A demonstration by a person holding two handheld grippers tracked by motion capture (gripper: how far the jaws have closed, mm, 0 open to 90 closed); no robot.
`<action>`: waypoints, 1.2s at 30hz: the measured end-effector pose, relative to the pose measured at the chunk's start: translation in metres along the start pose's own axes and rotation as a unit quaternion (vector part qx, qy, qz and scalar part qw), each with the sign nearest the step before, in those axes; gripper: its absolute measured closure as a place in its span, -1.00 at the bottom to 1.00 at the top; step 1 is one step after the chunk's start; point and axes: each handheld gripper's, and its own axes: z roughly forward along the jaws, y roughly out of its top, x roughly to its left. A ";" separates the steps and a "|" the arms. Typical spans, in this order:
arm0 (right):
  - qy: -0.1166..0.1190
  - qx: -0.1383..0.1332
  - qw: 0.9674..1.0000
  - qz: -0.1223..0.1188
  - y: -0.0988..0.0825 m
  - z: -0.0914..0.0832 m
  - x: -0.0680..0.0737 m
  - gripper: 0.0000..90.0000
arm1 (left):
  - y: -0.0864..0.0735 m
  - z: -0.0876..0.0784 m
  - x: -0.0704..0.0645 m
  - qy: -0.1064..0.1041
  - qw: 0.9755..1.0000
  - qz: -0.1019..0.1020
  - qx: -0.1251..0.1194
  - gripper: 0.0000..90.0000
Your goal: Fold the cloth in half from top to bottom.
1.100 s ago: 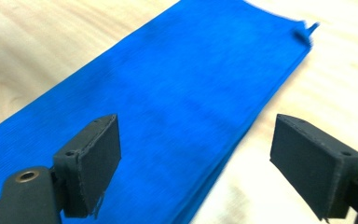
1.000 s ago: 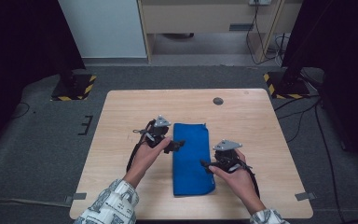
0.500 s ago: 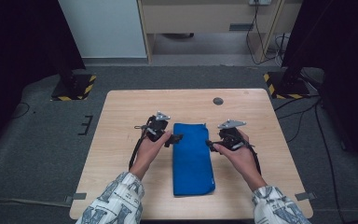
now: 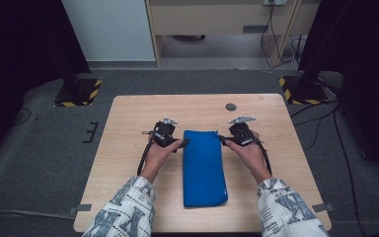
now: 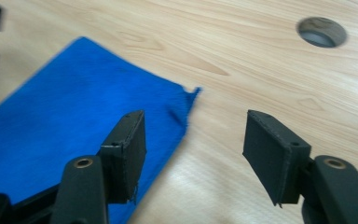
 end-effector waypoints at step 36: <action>-0.002 0.063 0.998 0.012 0.014 0.064 0.011 -0.25 | 0.000 0.043 0.006 0.016 1.000 0.012 0.008 -0.31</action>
